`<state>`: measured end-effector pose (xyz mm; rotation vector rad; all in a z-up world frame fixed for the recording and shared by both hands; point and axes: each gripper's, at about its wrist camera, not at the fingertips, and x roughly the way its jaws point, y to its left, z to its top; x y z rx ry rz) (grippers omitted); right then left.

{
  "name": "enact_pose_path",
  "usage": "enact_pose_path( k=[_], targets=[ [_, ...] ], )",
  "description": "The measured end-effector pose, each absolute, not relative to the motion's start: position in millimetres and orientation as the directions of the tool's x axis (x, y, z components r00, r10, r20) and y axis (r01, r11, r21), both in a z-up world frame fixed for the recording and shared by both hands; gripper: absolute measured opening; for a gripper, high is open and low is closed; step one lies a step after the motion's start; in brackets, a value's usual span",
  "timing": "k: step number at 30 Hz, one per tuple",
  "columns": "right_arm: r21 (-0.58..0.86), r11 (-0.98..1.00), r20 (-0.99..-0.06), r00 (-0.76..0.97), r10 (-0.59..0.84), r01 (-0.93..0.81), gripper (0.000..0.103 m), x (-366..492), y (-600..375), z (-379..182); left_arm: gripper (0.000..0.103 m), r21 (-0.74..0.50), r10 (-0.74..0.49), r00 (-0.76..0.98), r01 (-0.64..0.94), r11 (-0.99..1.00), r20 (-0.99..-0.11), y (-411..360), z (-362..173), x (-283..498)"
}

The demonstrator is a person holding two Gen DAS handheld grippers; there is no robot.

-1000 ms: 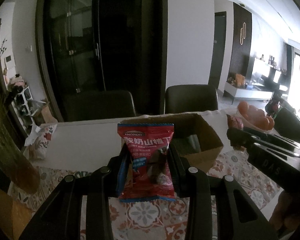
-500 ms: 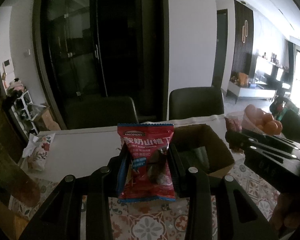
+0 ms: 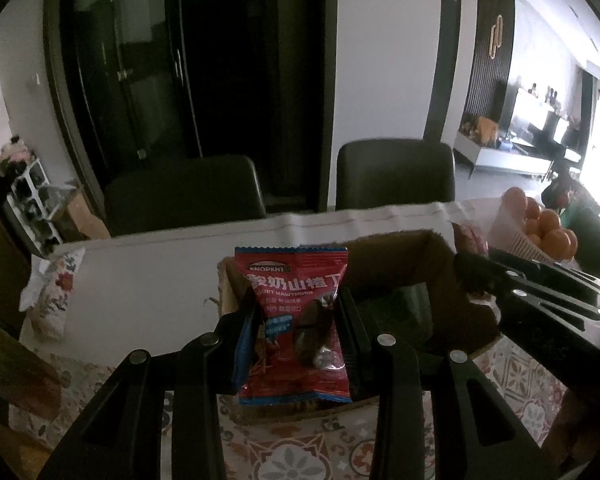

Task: Organize soft objects
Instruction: 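Lower both packets into the box and open both tools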

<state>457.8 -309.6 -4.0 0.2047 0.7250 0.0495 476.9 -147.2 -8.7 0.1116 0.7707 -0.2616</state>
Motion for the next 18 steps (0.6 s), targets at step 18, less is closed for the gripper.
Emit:
enact_pose_path(
  k=[18],
  targets=[
    [0.215,0.974,-0.733,0.67,0.115,0.068,0.049,472.7,-316.6,-22.0,0.057,0.049,-0.134,0.696,0.237,0.97,-0.705,-140.4,-6.2,465.2]
  ],
)
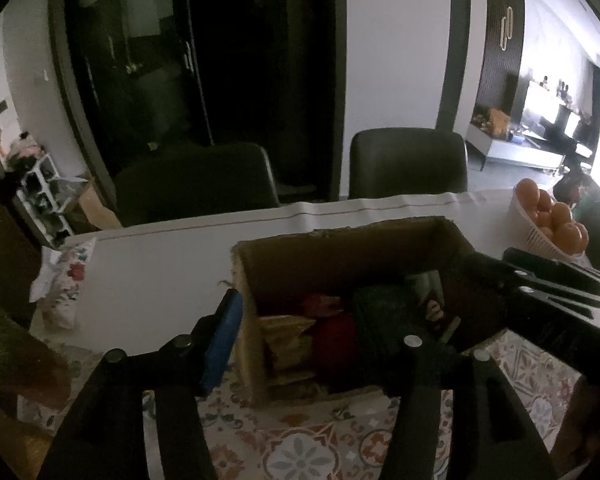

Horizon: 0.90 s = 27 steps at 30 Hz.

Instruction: Organize soft objects

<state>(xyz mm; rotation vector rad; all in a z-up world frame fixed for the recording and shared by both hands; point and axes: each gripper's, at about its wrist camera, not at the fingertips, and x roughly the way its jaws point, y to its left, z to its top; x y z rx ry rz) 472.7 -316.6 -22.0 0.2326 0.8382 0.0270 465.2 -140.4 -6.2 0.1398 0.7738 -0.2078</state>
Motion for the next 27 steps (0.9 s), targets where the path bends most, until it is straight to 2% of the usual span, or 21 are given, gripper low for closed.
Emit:
enact_pose_path(
  k=[6,18,27],
  targets=[
    [0.175,0.982,-0.718,0.692,0.08,0.068,0.05,447.5,-311.8,-3.6,0.061,0.07,-0.119,0.722,0.226,0.972,-0.682,-128.2,11.5,432.7],
    [0.113,0.99,-0.655,0.755,0.015,0.079,0.064,359.4,-293.9,36.0,0.067,0.072,-0.125,0.755,0.222,0.972,-0.644,-98.6,34.1,348.8],
    [0.079,0.991,-0.632,0.774,-0.037,0.112,0.068,286.2,-277.7,42.0,0.077,0.088,-0.128,0.784,0.226,0.97,-0.608,-86.3,42.9,281.6]
  ],
)
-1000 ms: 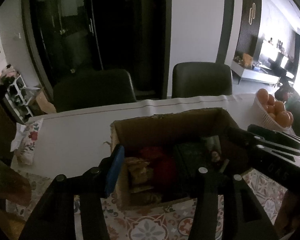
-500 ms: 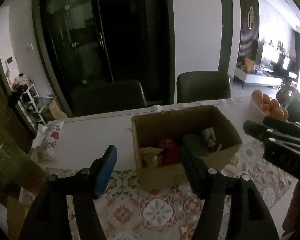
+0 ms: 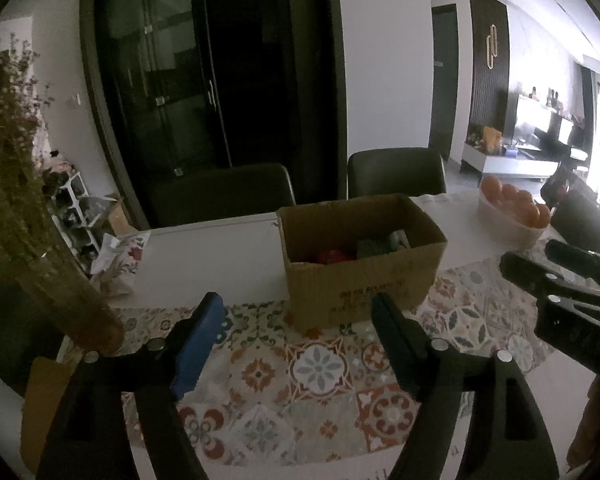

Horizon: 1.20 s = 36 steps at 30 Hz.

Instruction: Organize soft objects

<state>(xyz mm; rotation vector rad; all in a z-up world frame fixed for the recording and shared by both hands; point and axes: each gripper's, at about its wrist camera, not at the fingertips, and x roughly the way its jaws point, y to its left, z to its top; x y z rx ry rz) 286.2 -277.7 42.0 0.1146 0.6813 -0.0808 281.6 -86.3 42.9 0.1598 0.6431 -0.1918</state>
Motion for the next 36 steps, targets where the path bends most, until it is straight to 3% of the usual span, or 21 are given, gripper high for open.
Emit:
enact_pose_path(
  k=[14,28,36],
  targets=[
    [0.106,0.991,-0.626,0.78,-0.001,0.086,0.075,200.1,-285.8,45.3,0.093,0.055,-0.098,0.794,0.163,0.985,-0.6,-91.6,51.0,190.7],
    [0.08,0.994,-0.602,0.798,-0.013,0.077,0.09,115.5,-304.1,52.3,0.103,0.069,-0.075,0.836,0.133,0.989,-0.544,-105.2,65.4,102.7],
    [0.08,0.995,-0.586,0.81,-0.008,0.067,0.092,74.8,-309.2,56.8,0.103,0.086,-0.068,0.846,0.133,0.987,-0.528,-109.2,68.4,68.6]
  ],
)
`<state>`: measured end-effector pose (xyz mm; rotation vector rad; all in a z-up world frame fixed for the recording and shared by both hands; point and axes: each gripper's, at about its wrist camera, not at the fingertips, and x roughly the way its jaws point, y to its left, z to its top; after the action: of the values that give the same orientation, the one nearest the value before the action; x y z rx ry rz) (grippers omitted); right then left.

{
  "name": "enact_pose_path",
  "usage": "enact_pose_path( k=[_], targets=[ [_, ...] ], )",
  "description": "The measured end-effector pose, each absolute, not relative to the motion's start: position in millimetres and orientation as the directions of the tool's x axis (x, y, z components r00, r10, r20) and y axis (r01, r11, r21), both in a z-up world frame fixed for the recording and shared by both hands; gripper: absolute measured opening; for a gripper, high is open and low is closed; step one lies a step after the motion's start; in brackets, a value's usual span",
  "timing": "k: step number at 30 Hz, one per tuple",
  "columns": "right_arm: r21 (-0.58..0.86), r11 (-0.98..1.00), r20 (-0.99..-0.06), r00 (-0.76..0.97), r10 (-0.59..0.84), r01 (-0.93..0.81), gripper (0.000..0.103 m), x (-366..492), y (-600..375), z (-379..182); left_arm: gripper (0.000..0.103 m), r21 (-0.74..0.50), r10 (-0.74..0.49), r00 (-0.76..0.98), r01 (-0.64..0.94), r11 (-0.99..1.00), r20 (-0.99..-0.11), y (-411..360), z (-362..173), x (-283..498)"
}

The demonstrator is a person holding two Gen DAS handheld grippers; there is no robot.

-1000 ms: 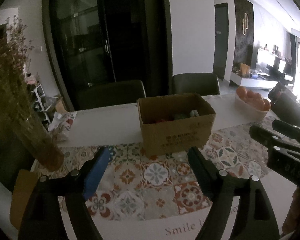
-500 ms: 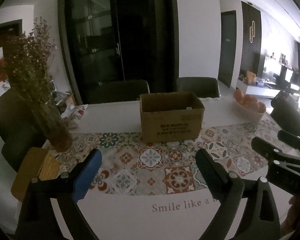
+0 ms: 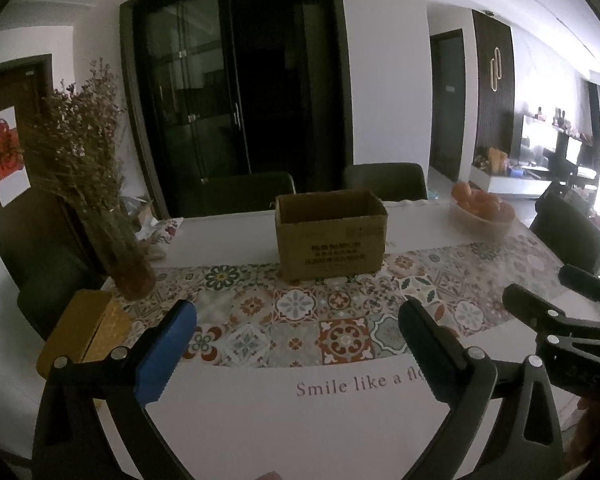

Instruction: Organize soft objects

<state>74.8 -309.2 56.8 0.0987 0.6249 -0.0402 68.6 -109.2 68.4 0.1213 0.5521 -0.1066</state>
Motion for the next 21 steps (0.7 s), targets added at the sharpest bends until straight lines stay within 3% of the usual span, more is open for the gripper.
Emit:
enact_pose_path(
  k=[21],
  targets=[
    [0.103,0.992,-0.572,0.82,0.001,0.071,0.092,25.2,-311.3,53.8,0.103,0.099,-0.064,0.852,0.134,0.986,-0.52,-110.1,66.5,32.0]
  ],
)
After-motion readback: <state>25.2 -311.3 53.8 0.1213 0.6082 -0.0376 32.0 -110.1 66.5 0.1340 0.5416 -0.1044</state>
